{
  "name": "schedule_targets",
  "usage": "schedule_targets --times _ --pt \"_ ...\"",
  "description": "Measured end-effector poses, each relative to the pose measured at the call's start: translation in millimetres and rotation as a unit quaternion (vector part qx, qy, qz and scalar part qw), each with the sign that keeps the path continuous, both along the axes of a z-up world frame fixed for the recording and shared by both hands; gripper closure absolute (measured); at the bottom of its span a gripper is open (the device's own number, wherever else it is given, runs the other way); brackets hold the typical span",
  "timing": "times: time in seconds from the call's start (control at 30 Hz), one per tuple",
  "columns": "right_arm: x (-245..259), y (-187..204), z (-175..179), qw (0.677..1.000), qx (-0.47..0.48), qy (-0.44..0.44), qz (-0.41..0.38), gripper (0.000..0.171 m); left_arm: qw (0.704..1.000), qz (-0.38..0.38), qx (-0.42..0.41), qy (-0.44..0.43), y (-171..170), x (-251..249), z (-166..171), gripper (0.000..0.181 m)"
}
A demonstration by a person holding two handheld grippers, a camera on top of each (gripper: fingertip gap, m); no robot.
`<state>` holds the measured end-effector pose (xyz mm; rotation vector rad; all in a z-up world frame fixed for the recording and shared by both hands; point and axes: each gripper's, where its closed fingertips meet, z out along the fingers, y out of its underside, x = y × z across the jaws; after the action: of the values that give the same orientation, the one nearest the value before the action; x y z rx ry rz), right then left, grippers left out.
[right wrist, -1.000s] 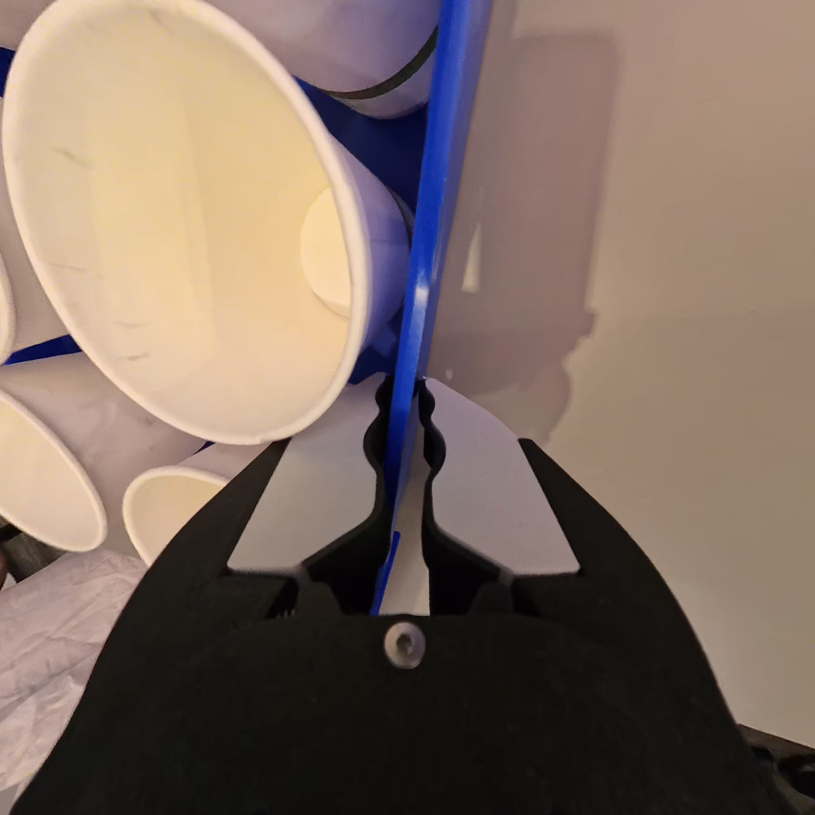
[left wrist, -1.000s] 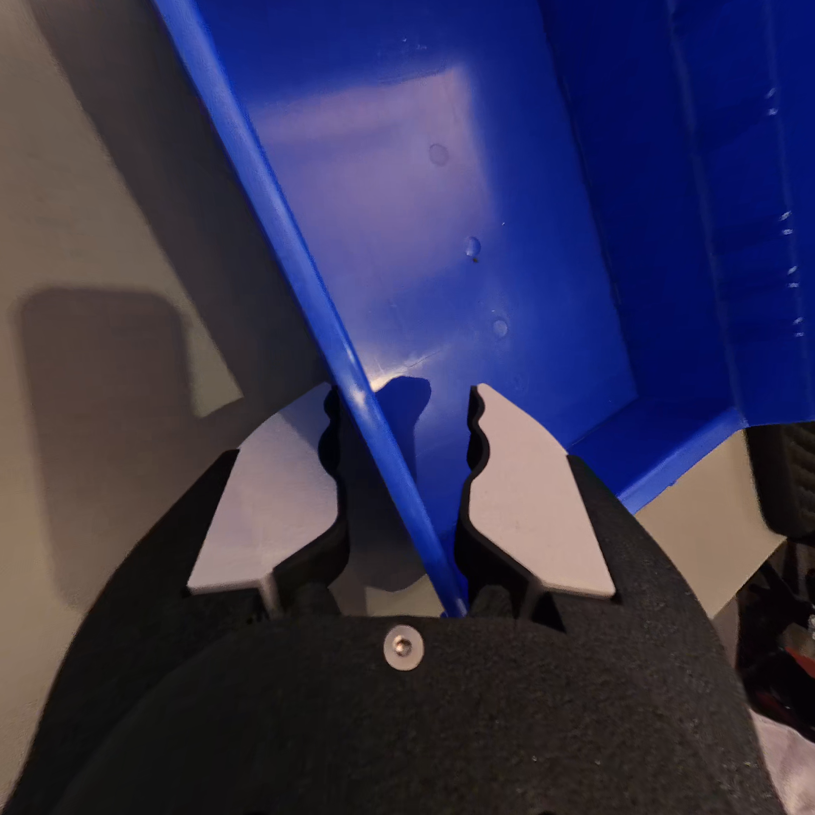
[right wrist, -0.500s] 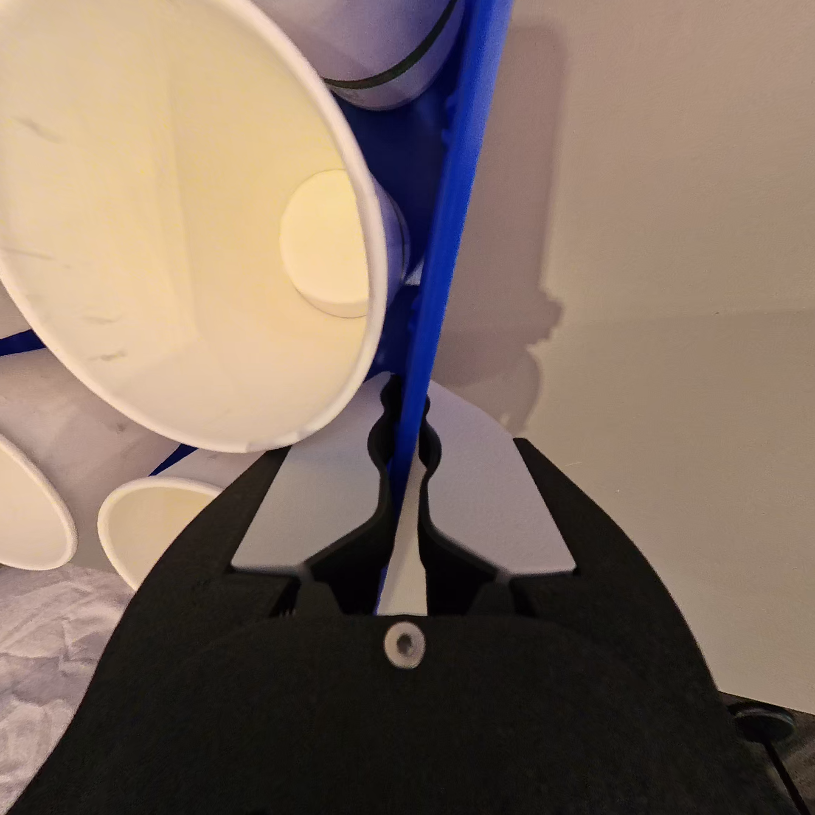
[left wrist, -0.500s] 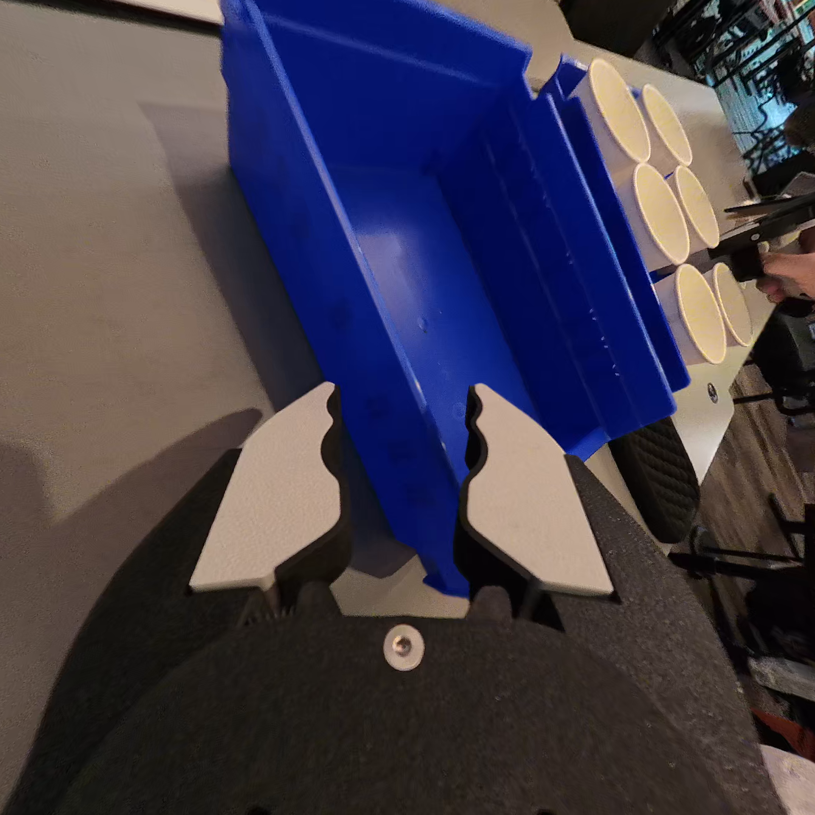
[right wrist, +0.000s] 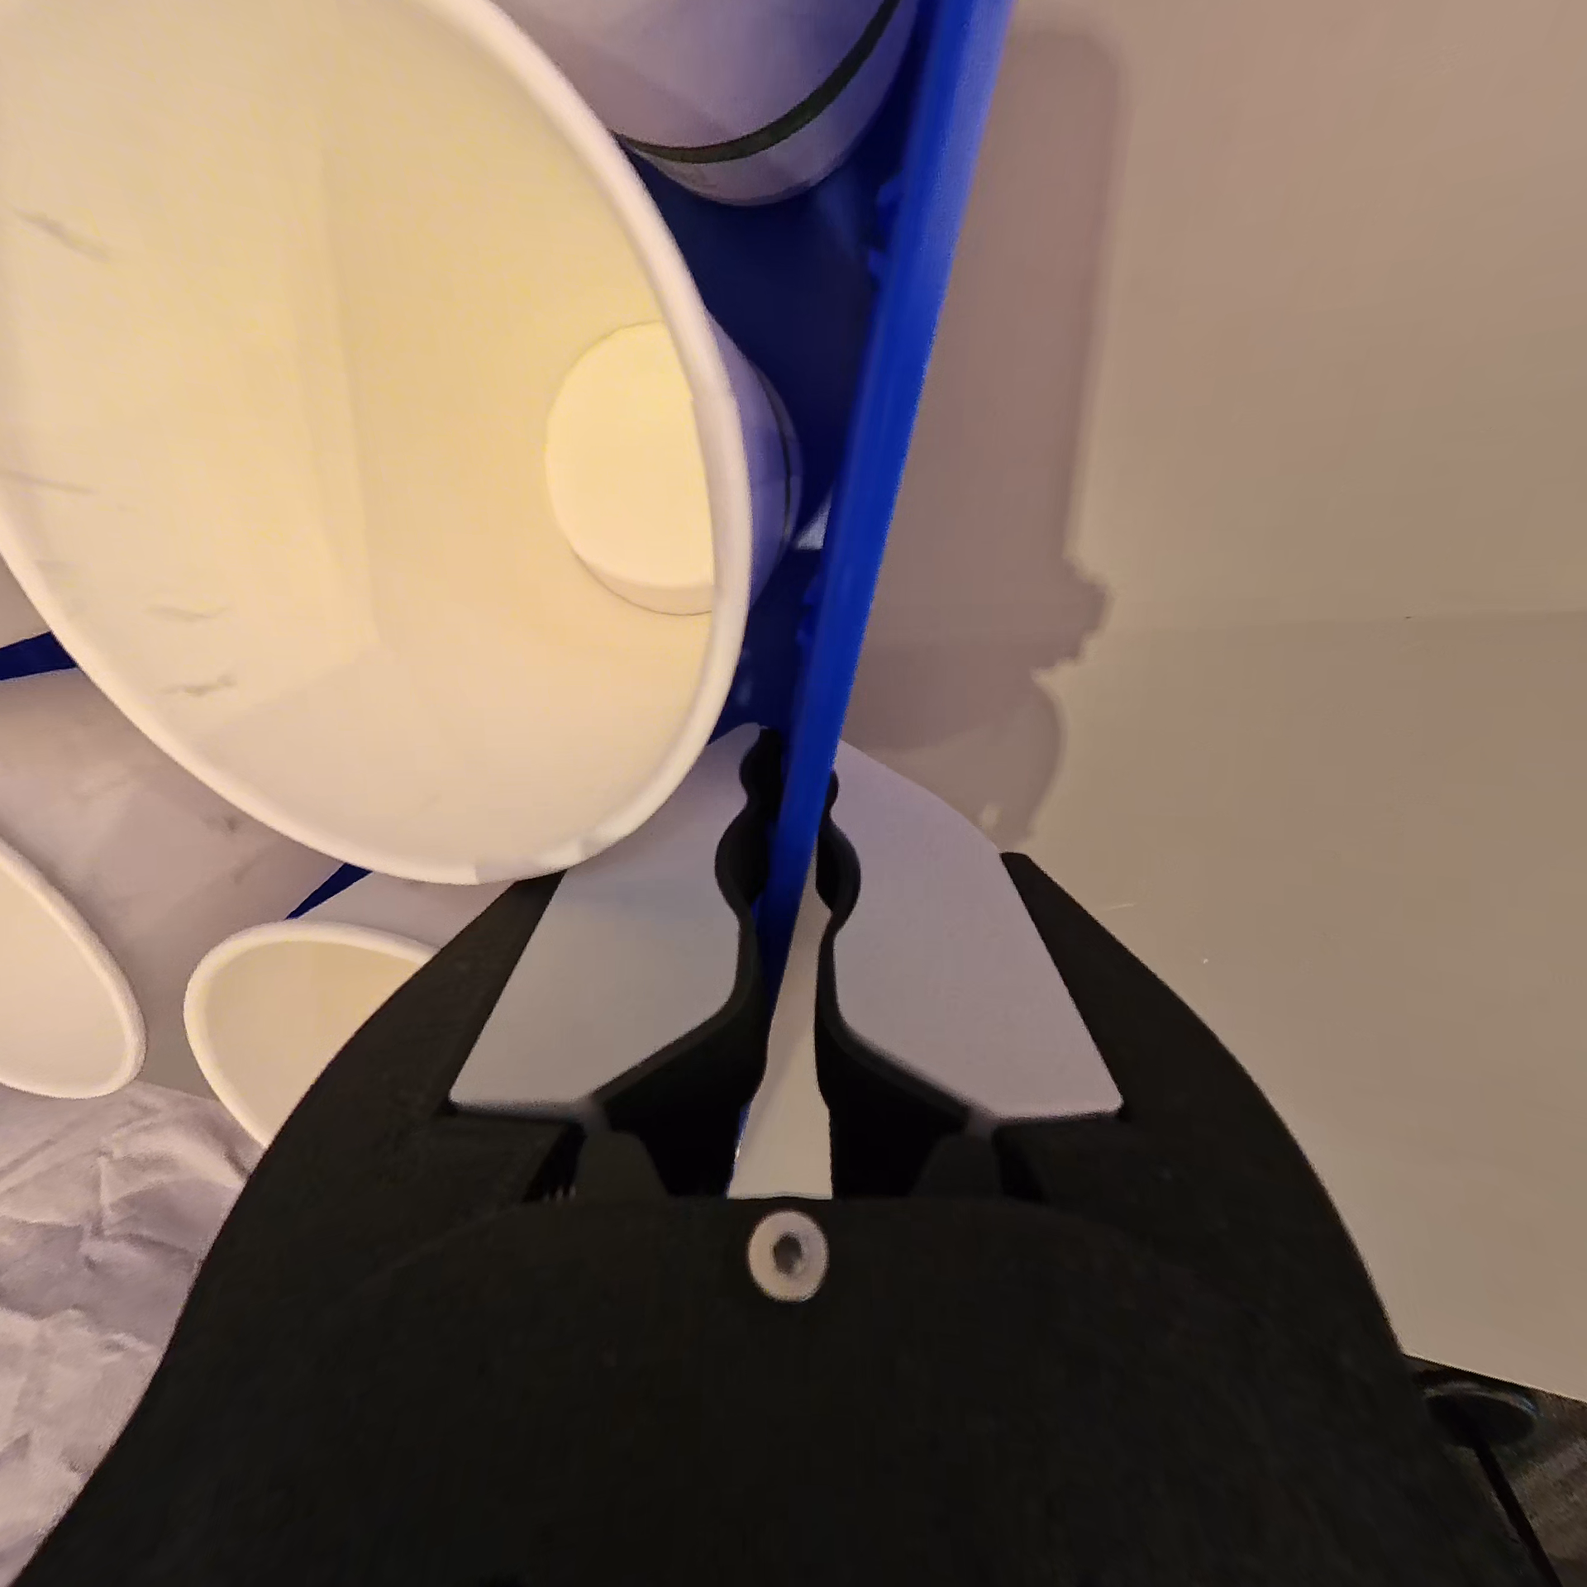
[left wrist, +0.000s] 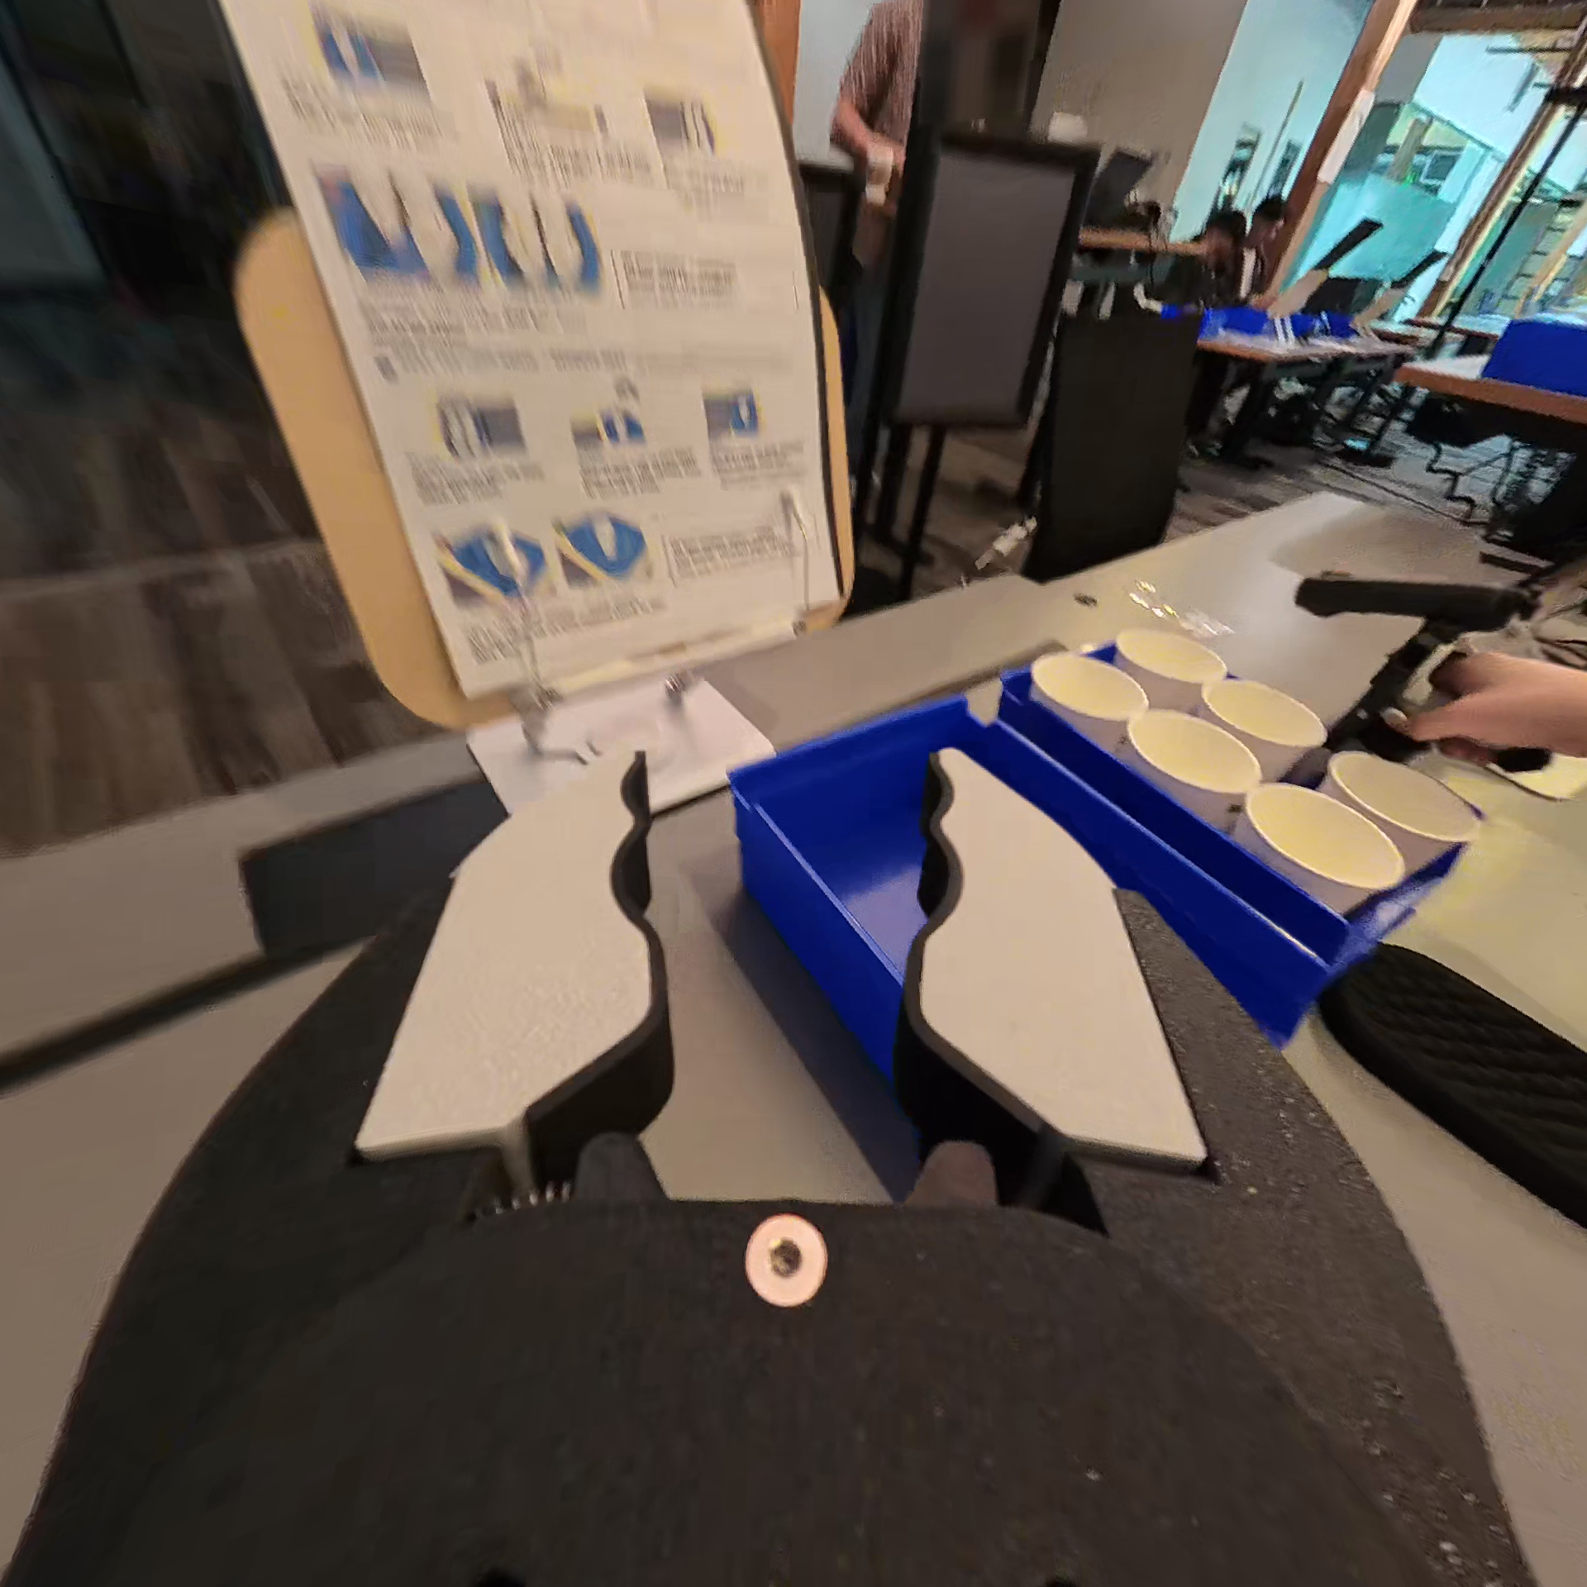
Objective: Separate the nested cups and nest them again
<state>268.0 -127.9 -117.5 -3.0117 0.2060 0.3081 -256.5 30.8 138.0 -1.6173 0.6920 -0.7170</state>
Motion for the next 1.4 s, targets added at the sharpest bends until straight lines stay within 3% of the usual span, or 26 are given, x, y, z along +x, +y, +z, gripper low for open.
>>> schedule_targets --times 0.13,0.37,1.4 --pt "0 0 -1 1.000 -0.010 0.003 -0.002 0.165 0.998 0.026 0.060 -0.004 13 -23 27 0.119" --pt "-1 -2 -2 0.999 -0.033 0.000 0.002 0.165 0.999 0.035 0.011 -0.020 44 -47 -3 0.113" --pt "2 -14 9 0.997 -0.047 0.051 -0.035 0.166 0.999 0.035 -0.034 0.001 40 -75 -19 0.119"
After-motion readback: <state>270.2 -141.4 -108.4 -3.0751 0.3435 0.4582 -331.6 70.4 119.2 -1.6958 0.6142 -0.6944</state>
